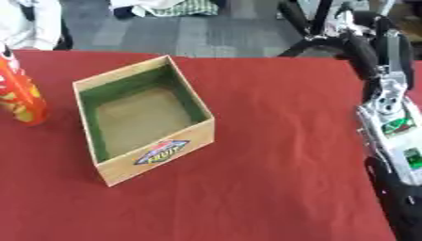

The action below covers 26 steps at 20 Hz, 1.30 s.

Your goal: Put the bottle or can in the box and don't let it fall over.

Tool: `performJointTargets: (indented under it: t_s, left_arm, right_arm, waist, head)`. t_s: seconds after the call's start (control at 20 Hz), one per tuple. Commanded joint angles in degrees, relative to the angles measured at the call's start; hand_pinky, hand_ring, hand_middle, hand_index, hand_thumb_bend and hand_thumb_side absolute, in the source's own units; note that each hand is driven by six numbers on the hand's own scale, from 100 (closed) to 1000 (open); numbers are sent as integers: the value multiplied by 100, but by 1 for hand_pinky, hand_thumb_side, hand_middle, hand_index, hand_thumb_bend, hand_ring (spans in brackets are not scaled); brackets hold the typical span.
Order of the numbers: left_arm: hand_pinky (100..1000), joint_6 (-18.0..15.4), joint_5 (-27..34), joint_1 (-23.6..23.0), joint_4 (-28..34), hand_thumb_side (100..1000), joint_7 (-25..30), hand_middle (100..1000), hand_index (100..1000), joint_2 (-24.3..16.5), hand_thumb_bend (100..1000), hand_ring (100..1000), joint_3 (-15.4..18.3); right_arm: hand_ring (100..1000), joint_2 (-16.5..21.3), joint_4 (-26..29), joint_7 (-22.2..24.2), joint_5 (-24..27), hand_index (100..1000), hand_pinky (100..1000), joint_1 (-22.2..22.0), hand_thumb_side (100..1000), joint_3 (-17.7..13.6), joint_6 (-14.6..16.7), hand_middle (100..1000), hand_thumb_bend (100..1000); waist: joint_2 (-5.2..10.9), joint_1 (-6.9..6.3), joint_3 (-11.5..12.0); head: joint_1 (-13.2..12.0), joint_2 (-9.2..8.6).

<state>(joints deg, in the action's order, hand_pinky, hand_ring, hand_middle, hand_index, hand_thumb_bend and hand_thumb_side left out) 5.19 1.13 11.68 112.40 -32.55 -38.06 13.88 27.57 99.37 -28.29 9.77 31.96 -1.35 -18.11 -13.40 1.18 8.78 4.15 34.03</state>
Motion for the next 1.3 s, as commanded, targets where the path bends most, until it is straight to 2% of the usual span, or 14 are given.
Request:
performJointTargets:
  t_s: [0.05,0.3,0.55,0.85,1.3]
  left_arm:
    - [855,288,-301,181,-62,365,179,782,754,-747,952,808,-16]
    - [863,677,-443,548,-530,377,699,785,764,-1467,954,812,-180]
    - [870,949,-460,1059,-1437,383,1313,791,772,-1968,955,815,-420]
    - [882,940,-325,1711,-2383,397,2038,806,785,-2183,965,826,-817]
    - [895,812,-424,2468,-3284,438,3135,816,807,-2227,972,841,-1354]
  right_arm:
    - [747,193,37,27,-39,722,554,54,557,-5,2,773,175]
    - [747,196,33,54,-59,722,554,49,556,19,-9,773,175]
    - [747,194,25,86,-76,723,554,60,554,46,-21,773,176]
    - [747,174,16,126,-86,723,554,82,553,82,-36,773,177]
    - [746,166,5,166,-90,723,554,102,553,125,-54,773,178]
  waist:
    - [148,-31,20]
    - [205,-39,44]
    - [256,-41,28]
    - [289,-38,-12]
    - [305,-49,-43]
  head:
    - [-129,0]
    - [-317,-4]
    - [-413,15]
    - [-468,48]
    - [-392,16]
